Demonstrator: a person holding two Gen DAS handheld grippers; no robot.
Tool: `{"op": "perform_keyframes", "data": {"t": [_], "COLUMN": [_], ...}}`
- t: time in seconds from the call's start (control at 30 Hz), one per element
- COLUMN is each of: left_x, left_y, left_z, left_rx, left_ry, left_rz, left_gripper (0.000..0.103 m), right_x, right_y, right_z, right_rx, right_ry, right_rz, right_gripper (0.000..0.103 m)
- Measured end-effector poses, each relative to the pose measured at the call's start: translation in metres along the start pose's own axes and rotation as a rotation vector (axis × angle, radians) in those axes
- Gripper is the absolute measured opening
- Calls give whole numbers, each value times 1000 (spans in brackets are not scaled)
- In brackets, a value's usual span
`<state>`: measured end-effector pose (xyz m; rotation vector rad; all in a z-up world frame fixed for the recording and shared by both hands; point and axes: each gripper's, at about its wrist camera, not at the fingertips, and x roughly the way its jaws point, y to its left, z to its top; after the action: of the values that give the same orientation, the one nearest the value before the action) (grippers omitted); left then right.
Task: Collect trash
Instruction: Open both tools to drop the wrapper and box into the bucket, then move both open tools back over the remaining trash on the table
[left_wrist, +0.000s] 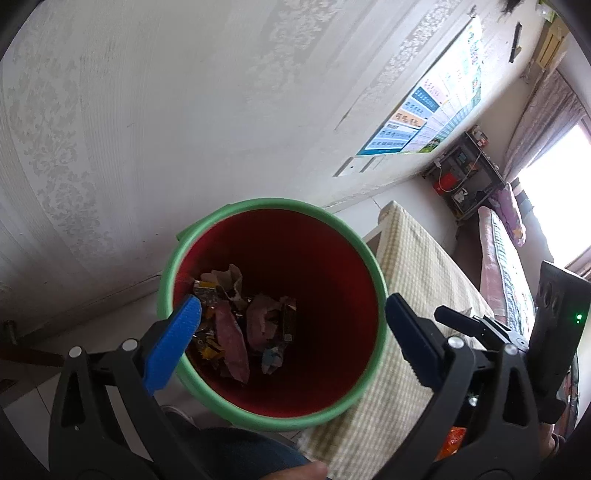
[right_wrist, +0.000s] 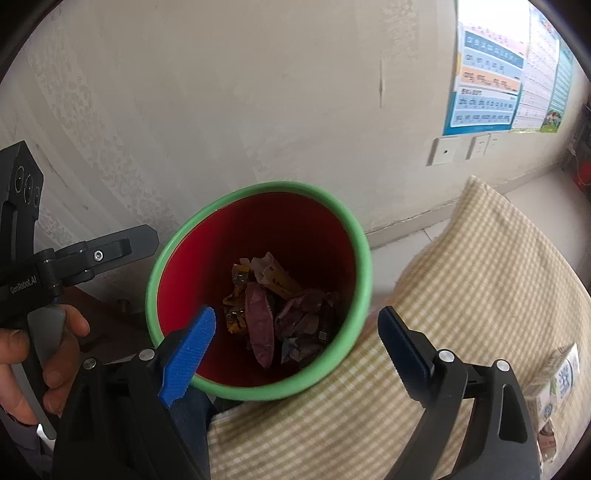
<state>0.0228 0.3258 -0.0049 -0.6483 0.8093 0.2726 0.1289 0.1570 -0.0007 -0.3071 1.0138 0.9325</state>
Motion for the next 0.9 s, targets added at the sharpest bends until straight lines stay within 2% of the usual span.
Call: {"op": "perform_keyframes", "data": {"t": [0.33, 0.4, 0.9], "left_x": [-9, -9, 9], "left_y": [-40, -50, -149], "left_z": [-16, -21, -68], "left_rx": [90, 110, 288], "left_ry": [12, 20, 104], "left_rz": [8, 4, -75], "left_gripper": [97, 97, 97], "right_x": [-46, -55, -130], "right_y": [-27, -34, -126], "right_z": [-25, -32, -106], "right_rx": [55, 72, 236], "right_ry": [-55, -64, -120], "right_rz": [-48, -56, -201], "right_gripper": [87, 91, 92]}}
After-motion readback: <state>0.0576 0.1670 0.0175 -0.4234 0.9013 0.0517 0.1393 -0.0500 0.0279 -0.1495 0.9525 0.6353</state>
